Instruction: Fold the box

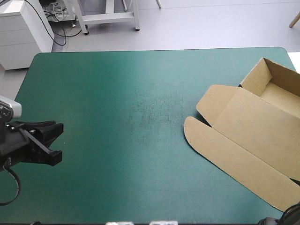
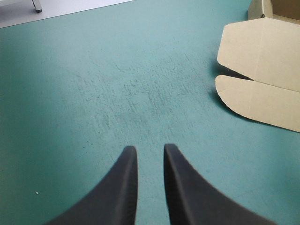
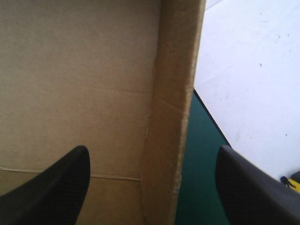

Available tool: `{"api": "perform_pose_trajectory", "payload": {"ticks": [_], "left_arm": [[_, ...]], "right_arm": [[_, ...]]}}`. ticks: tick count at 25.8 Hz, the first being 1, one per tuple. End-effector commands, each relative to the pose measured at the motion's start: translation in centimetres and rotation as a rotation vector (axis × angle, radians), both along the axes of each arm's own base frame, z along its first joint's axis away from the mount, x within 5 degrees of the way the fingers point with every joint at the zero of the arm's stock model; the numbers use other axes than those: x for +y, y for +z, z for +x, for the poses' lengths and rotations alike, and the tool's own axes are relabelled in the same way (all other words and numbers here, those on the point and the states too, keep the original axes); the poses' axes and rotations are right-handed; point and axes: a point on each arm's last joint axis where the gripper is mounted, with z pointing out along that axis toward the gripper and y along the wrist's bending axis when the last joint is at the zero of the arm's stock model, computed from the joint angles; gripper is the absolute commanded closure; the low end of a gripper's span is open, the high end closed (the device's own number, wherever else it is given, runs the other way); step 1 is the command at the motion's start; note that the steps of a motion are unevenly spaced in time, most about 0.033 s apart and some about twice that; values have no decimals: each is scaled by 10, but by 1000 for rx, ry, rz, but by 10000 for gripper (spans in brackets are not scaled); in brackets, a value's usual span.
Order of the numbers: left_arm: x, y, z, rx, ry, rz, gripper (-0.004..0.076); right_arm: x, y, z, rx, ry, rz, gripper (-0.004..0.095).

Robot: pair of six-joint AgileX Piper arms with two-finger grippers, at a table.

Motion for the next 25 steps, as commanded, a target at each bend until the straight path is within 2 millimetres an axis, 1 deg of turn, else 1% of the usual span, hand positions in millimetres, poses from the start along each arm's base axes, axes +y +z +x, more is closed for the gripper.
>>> {"api": "perform_pose_trajectory", "payload": {"ticks": [1, 3, 5, 7, 10, 11, 14, 15, 16, 19, 20, 21, 23, 25], "left_arm": [[1, 3, -3, 1, -1, -1, 590], [2, 3, -2, -1, 4, 5, 590], [2, 3, -2, -2, 5, 6, 590], [2, 3, -2, -2, 5, 6, 590], [2, 3, -2, -2, 5, 6, 590], [2, 3, -2, -2, 5, 6, 590], [2, 3, -2, -10, 3, 21, 590], [3, 3, -2, -27, -8, 51, 590], [4, 3, -1, -37, -3, 71, 590], [7, 3, 0, -58, 2, 113, 590], [8, 3, 1, -61, 9, 121, 590], [9, 3, 1, -62, 21, 124, 590], [9, 4, 2, -73, 27, 125, 590], [10, 4, 2, -79, 33, 129, 590]], "right_arm": [[1, 31, -10, -55, -7, -57, 186], [3, 31, -13, -30, -10, -35, 186], [7, 39, -18, -33, -6, -40, 186], [12, 59, -25, -85, -2, -75, 186], [22, 95, -37, -183, -2, -115, 186], [29, 110, -44, -232, 3, -123, 186], [53, 143, -63, -359, 56, -116, 186], [66, 157, -72, -431, 78, -92, 186], [81, 169, -81, -497, 138, -71, 186], [109, 182, -93, -579, 232, -33, 189], [118, 184, -96, -592, 268, -24, 198], [129, 185, -98, -601, 309, -18, 225], [150, 185, -103, -610, 382, -4, 325], [174, 181, -107, -616, 485, -4, 502]]}}
